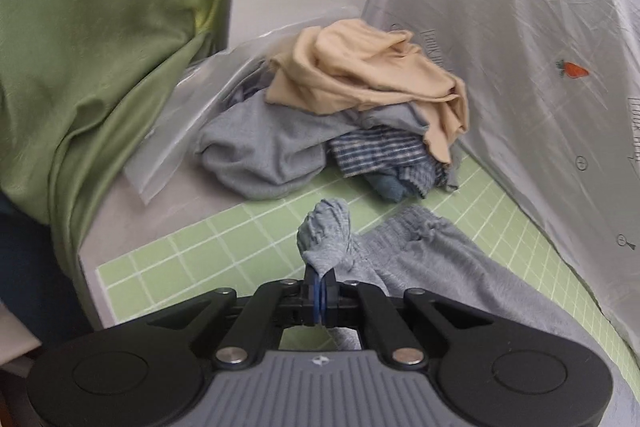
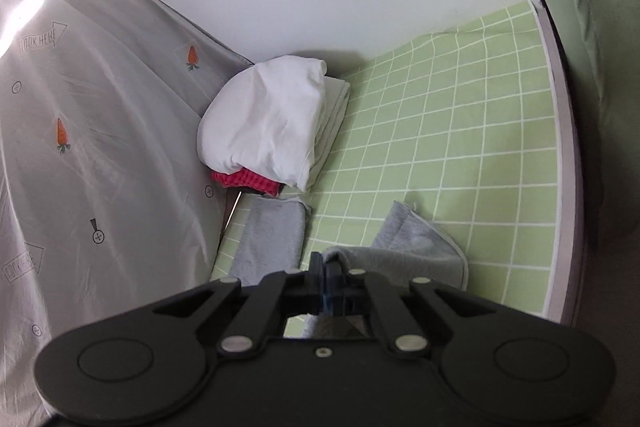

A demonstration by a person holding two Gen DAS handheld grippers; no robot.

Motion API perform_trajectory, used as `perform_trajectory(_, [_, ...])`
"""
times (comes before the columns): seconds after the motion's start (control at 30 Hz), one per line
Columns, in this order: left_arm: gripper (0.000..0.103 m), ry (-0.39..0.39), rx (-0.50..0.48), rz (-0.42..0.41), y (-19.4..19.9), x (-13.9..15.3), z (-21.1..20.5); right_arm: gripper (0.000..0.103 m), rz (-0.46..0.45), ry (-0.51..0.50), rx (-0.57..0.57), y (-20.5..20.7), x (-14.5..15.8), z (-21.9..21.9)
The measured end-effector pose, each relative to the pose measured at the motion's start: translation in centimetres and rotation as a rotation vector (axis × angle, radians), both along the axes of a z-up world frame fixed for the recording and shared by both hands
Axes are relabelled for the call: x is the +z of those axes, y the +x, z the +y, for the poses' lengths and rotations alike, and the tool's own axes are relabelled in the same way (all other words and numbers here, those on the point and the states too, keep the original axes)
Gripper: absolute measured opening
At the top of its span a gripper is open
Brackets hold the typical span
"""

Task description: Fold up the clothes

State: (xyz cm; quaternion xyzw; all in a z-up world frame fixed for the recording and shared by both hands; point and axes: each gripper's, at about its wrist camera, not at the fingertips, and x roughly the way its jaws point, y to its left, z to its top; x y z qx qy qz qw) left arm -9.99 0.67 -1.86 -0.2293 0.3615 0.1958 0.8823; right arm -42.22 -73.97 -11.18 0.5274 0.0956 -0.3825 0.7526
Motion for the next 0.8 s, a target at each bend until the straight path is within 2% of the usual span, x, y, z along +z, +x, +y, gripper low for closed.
perform_trajectory(0.13, [0.001,0.003,0.020,-0.002,-1.4,0.5,0.1,0.001,-0.022,0.020,-0.017,-0.9,-0.1,0.0])
perform_trajectory(0.23, [0.001,0.075,0.041,-0.059,-2.2,3.0,-0.5,0.001,-0.029,-0.006,0.002,-0.3,1.4,0.1])
perform_trajectory(0.3, [0.001,0.098,0.046,-0.105,-2.2,5.0,-0.7,0.001,-0.072,-0.031,0.017,0.0,3.1,0.2])
perform_trajectory(0.37, [0.001,0.116,0.054,-0.118,-1.5,6.0,-0.7,0.001,-0.103,-0.073,0.041,0.9,4.6,0.0])
perform_trajectory(0.43, [0.001,0.118,0.067,-0.107,-0.5,5.8,-0.7,0.001,-0.084,-0.117,0.074,2.5,5.3,-0.3])
perform_trajectory(0.5, [0.001,0.082,0.094,-0.094,0.3,4.8,-0.7,0.001,-0.051,-0.144,0.090,4.2,5.0,-0.4])
perform_trajectory(0.63, [0.001,0.010,0.145,-0.057,1.7,2.6,-1.2,0.001,-0.057,-0.093,0.071,6.9,2.9,-0.9])
perform_trajectory(0.7, [0.001,0.000,0.160,-0.050,2.5,2.0,-1.5,0.001,-0.047,-0.068,0.062,8.4,1.9,-1.4])
perform_trajectory(0.8, [0.001,-0.017,0.193,-0.048,4.2,1.3,-1.7,0.002,-0.017,-0.087,0.064,11.1,1.5,-2.1])
